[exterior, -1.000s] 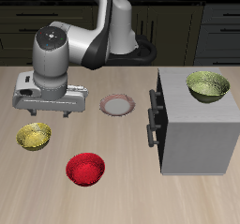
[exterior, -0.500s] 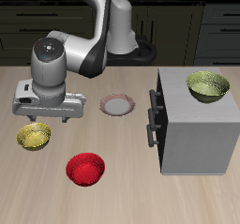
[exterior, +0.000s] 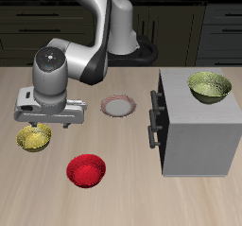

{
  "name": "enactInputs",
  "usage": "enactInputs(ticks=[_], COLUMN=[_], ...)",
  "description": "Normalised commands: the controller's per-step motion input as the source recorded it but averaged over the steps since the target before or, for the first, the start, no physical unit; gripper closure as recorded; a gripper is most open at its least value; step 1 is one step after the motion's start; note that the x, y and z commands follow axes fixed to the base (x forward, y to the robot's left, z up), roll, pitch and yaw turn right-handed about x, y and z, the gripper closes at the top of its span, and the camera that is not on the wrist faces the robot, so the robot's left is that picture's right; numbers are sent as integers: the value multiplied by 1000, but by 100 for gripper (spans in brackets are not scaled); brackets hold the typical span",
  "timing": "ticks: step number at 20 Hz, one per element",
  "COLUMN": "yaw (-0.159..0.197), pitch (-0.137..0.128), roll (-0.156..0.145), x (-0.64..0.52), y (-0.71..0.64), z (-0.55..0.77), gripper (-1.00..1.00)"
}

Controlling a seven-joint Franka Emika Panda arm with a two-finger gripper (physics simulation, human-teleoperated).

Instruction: Place the yellow bowl on the plate

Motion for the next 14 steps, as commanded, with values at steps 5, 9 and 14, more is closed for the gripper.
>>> enactInputs(ticks=[5, 9, 14], yaw=[-14, -11, 10], pitch=[35, 11, 24], roll=[-3, -3, 6], x=[-48, -22, -51], y=[-42, 11, 86], z=[-243, -114, -249], gripper=[-100, -100, -100])
